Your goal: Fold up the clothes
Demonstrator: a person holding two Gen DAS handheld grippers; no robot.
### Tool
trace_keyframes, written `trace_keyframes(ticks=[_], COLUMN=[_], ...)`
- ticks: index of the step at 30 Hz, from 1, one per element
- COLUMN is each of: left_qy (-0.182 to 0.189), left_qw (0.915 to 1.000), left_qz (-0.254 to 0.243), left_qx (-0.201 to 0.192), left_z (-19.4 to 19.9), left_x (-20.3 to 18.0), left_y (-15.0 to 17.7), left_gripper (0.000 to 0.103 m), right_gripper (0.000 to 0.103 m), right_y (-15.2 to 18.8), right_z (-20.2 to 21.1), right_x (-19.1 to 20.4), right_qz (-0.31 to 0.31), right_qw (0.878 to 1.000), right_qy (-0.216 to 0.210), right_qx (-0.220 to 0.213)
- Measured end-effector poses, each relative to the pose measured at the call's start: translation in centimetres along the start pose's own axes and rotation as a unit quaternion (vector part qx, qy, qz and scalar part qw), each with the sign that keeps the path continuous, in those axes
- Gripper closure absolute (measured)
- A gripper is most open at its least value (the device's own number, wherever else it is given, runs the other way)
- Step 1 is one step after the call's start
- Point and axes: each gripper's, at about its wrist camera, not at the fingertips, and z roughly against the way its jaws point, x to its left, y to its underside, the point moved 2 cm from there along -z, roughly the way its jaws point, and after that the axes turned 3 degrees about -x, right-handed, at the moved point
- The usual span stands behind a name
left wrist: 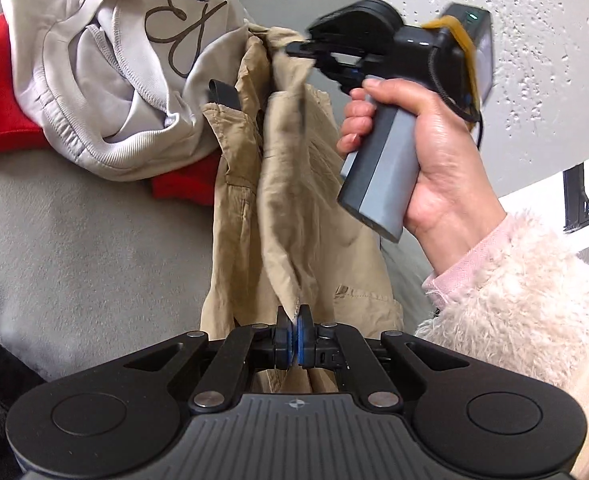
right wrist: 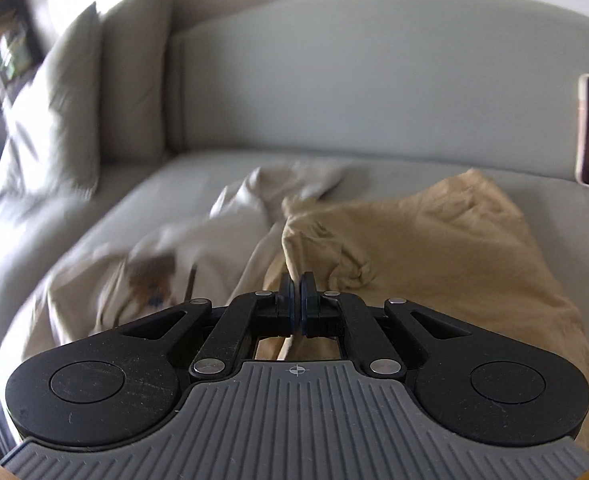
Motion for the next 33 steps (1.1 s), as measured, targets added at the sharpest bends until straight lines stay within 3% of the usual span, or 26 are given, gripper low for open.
trace_keyframes(ticks=[4, 5, 7, 9, 15, 21, 25, 29, 30, 32, 33], left_qy=[-0.015, -0.021, -0.035, -0.051, -0.103, -0.134, -0.135, -0.135, -0.135, -0.136, -0.138], left_qw=[0.9997, 0.9996, 0.9992, 0.9986, 0.9944, 0.9905, 0.9889, 0.9863, 0.9855, 0.9851, 0.9848], left_qz=[0.019, 0.018, 0.015, 0.011, 0.02, -0.022, -0.049, -0.076, -0.083, -0.085, -0.085], left_qx=[0.005, 0.006, 0.009, 0.012, 0.01, -0.019, -0.037, -0.055, -0.06, -0.062, -0.064], left_z=[-0.2, -0.2, -0.1, 0.0, 1.0, 3.8, 3.3, 2.8, 2.6, 2.1, 1.8], left_x=[0.5, 0.5, 0.2, -0.1, -0.8, -2.7, -2.8, -2.9, -2.9, -3.1, -3.1], left_y=[0.4, 0.6, 1.0, 1.5, 3.1, 5.2, 4.9, 4.6, 4.5, 4.5, 4.4], left_gripper=[0.102, 0.102, 0.102, 0.102, 0.093, 0.085, 0.085, 0.084, 0.082, 0.063, 0.059], right_gripper=[0.096, 0.089, 0.065, 0.059, 0.059, 0.057, 0.052, 0.052, 0.052, 0.051, 0.051], right_y=[0.6, 0.9, 1.4, 1.6, 0.4, 1.9, 5.0, 10.4, 11.9, 14.8, 16.3], right_z=[-3.0, -3.7, -4.3, -3.9, 4.3, 16.4, 22.9, 25.9, 26.1, 25.6, 25.1], right_x=[1.2, 1.5, 1.9, 2.0, -0.2, -7.4, -12.4, -17.5, -18.6, -20.7, -21.7], right_qz=[-0.008, -0.008, -0.011, -0.018, 0.013, -0.023, -0.066, -0.122, -0.14, -0.187, -0.214], right_qw=[0.997, 0.995, 0.989, 0.985, 0.99, 0.994, 0.995, 0.991, 0.988, 0.979, 0.972], right_qy=[-0.031, -0.048, -0.081, -0.112, -0.113, -0.1, -0.072, -0.047, -0.044, -0.056, -0.066], right_qx=[0.066, 0.088, 0.12, 0.13, 0.082, 0.037, 0.013, 0.033, 0.042, 0.065, 0.075])
